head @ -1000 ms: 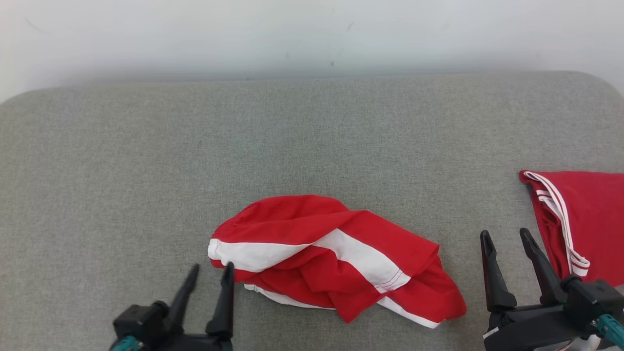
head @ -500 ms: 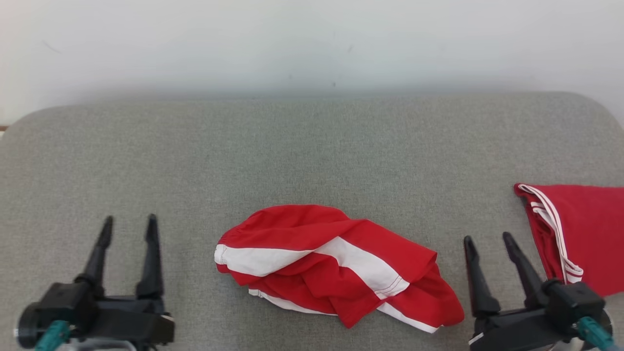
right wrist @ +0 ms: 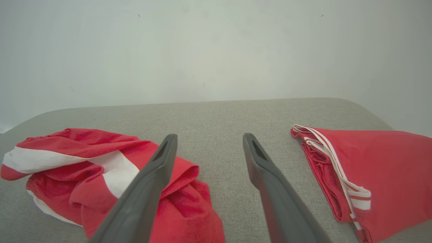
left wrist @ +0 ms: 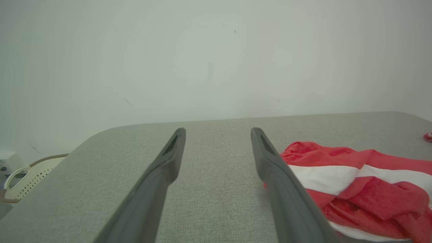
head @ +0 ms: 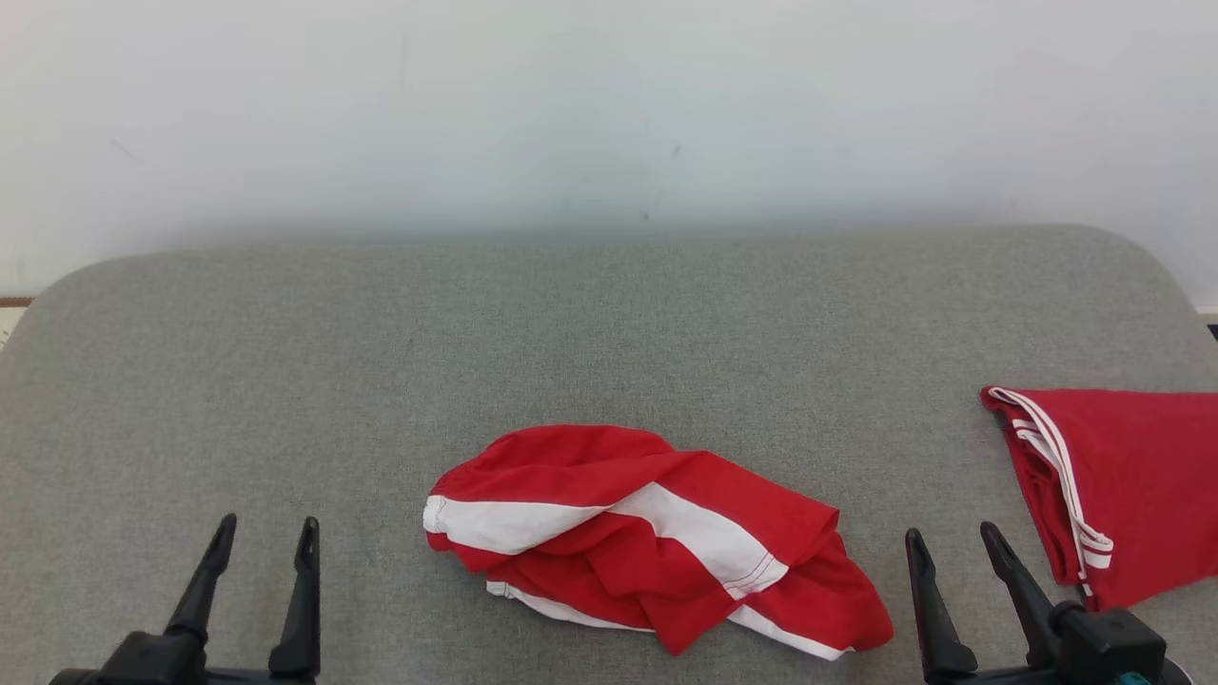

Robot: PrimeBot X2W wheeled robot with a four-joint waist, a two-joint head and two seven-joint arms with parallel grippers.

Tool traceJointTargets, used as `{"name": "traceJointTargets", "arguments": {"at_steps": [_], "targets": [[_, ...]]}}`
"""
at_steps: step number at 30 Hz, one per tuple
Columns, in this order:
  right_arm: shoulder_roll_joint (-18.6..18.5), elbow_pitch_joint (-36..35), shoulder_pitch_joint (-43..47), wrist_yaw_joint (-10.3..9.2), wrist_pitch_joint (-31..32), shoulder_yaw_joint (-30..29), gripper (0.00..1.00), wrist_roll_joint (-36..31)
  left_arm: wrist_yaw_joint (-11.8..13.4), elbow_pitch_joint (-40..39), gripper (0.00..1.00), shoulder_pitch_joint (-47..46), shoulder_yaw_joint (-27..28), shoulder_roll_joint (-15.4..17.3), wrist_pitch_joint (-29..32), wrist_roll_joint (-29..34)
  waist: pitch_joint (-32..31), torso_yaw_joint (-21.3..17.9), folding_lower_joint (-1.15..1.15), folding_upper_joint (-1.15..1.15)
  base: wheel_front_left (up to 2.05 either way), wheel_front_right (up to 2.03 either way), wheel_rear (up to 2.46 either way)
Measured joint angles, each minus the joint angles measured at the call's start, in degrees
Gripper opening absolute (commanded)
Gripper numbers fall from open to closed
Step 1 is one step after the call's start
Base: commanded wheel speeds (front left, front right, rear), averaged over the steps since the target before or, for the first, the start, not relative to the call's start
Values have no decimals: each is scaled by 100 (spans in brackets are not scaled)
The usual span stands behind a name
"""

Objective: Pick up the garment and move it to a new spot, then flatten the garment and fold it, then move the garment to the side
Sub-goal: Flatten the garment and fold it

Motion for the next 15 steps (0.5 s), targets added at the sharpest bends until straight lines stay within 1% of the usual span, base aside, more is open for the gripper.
{"name": "traceJointTargets", "arguments": {"at_steps": [4, 15], "targets": [[23, -86, 121, 0, 59, -52, 100, -8, -59, 38, 100, 55, -124, -31, 32, -12, -83, -13, 0, 0, 0, 0, 0], [81, -233, 186, 0, 155, -59, 100, -27, -63, 143, 100, 55, -189, -41, 74, -32, -154, -35, 1, 0, 0, 0, 0]]}}
